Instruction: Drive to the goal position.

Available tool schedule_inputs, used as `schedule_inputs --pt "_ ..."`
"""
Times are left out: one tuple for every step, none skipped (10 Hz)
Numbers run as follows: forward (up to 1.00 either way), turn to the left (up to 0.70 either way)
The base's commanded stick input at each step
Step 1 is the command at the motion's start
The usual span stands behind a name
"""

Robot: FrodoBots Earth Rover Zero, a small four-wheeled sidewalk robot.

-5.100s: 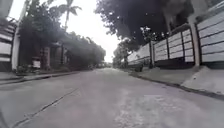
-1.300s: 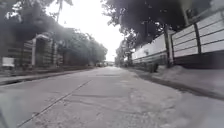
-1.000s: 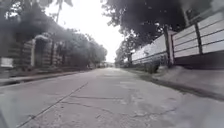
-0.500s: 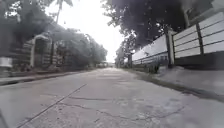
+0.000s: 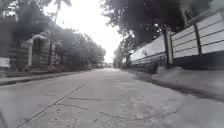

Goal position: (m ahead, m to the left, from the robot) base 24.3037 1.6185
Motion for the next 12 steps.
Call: schedule_inputs --pt "0.00 0.00" --pt "0.00 0.00" --pt "0.00 0.00" --pt "0.00 0.00" --pt "0.00 0.00" --pt "0.07 -0.04" --pt "0.32 -0.16" --pt "0.57 -0.29" --pt "0.70 -0.35" --pt "0.70 -0.35" --pt "0.70 -0.35" --pt "0.70 -0.35"
